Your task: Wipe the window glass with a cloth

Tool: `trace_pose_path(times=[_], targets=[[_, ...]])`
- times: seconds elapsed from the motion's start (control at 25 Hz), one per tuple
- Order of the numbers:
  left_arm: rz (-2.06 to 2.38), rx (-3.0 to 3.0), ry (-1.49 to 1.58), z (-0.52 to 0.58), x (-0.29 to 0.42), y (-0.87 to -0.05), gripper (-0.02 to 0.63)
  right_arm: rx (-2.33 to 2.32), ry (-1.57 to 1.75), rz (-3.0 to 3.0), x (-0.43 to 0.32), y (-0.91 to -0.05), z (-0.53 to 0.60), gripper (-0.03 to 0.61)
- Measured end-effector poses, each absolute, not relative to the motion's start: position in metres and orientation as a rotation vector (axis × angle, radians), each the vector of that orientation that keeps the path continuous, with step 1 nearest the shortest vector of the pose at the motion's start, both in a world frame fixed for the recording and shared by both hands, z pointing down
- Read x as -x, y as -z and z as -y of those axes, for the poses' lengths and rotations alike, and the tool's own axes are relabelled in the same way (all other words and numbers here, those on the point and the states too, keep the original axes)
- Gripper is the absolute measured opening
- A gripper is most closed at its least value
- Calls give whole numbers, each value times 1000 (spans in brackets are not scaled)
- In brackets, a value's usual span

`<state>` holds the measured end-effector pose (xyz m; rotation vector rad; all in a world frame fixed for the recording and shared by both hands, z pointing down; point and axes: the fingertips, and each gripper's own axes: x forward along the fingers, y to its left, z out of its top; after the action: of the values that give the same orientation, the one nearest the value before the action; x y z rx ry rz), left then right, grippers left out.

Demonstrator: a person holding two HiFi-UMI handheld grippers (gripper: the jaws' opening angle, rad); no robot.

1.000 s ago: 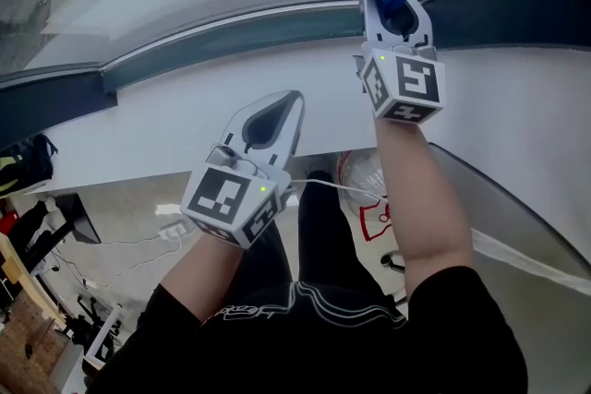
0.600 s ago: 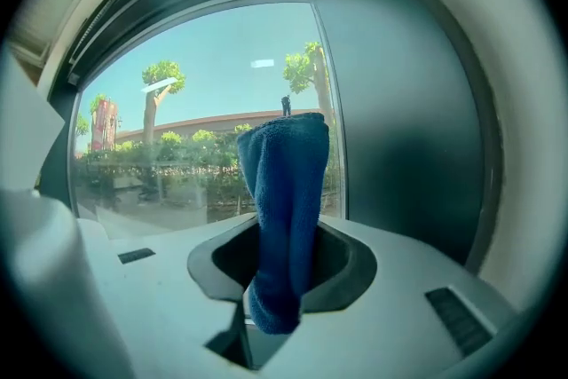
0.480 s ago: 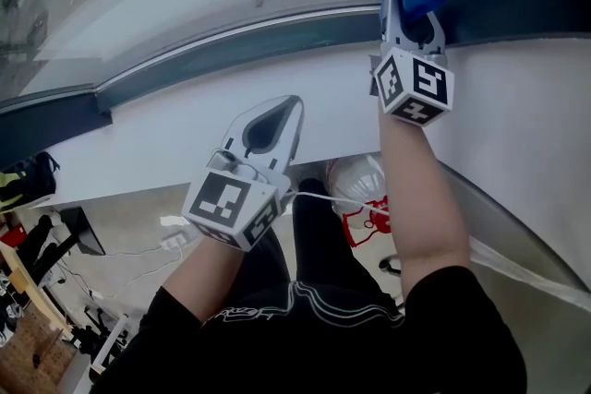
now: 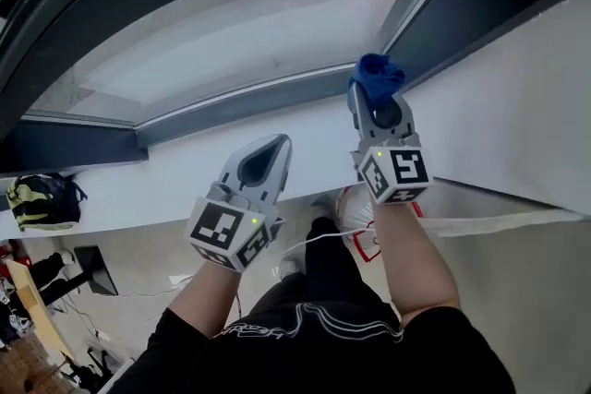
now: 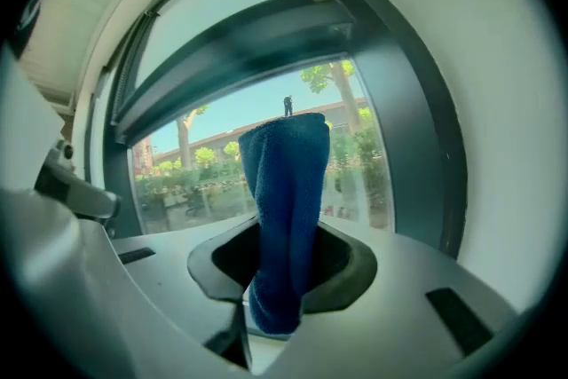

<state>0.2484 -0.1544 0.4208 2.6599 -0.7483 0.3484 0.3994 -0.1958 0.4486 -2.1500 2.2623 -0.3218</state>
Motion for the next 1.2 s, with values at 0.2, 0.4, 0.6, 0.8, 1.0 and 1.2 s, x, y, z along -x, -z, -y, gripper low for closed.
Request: trace_pose_path(times=[0.2,0.4,0.6,0.8,1.0,1.2], targets=[[711,-2718,-293,100,-179,-326,3,1856,399,-2480,-296,-346,111,94],[721,-2789,-166,55,-114,-204,3,1532,415,-2697,-197,-234,46,94],[680,-2856,-106,7,-72,-107,3,1312,414,-2807,-138,-141,-2,94],[666,-2934,-73,-31,-31,-54,3,1216,328,-2893,-93,-92,-42,94],[768,-2981,-161,-41,-12,-53,3,1187,281,-2950,-78,-80,-59,94],[788,-2988,-214,-50,-4,-66,3,1211,262,-2950,-72,-81,-63,92]])
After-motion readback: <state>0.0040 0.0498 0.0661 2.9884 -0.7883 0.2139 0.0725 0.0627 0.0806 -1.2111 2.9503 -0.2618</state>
